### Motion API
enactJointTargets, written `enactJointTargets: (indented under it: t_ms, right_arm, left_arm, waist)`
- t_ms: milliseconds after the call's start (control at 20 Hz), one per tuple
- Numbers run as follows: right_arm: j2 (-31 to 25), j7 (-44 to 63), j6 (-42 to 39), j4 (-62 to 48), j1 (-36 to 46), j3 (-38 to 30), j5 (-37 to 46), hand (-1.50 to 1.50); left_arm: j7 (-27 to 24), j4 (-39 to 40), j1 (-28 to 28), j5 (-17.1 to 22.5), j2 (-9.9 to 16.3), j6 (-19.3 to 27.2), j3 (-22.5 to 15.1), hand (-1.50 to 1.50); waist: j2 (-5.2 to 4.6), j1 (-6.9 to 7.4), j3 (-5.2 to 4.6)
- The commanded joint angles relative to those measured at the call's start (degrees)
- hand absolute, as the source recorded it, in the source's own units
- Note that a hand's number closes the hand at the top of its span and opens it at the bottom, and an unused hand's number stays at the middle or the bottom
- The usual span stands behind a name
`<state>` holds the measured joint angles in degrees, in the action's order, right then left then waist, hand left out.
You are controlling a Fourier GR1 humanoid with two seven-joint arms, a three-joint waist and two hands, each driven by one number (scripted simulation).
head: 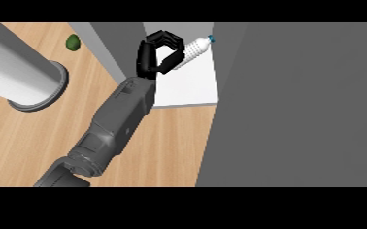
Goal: Pick up the bottled water, place it into the cabinet and close the cabinet
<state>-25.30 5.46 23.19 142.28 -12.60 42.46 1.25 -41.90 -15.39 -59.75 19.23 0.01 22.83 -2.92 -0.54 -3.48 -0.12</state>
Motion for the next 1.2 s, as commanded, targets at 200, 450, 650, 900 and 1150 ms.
enactJointTargets:
  t_ms: [200,450,650,900,1150]
  right_arm:
    - [0.35,6.09,2.16,5.82,1.06,-1.57,2.77,-1.5]
    - [-3.51,2.3,1.68,7.16,-3.06,-2.71,2.35,-1.5]
    - [-4.0,5.6,2.82,7.71,-1.07,-3.24,3.38,-1.5]
    - [-6.27,1.83,1.12,6.85,-3.42,-2.87,1.24,-1.5]
    - [-7.2,4.64,0.52,5.54,-0.44,-4.48,0.84,1.5]
  left_arm:
    - [0.64,-7.79,6.92,5.6,-0.02,-13.73,-4.12,1.5]
    - [6.14,-17.25,11.59,9.89,-0.01,-17.49,-9.63,1.5]
    - [9.78,-28.37,18.18,9.3,1.78,-19.27,-8.42,1.5]
    - [12.54,-42.45,30.49,9.83,1.52,-16.79,-12.43,1.5]
    - [18.26,-59.91,43.09,10.64,6.32,-16.85,-15.72,1.5]
  waist:
    - [0.8,2.56,0.03]
    - [1.17,2.71,0.11]
    - [1.48,4.83,0.09]
    - [1.58,4.98,0.17]
    - [1.44,5.95,0.11]
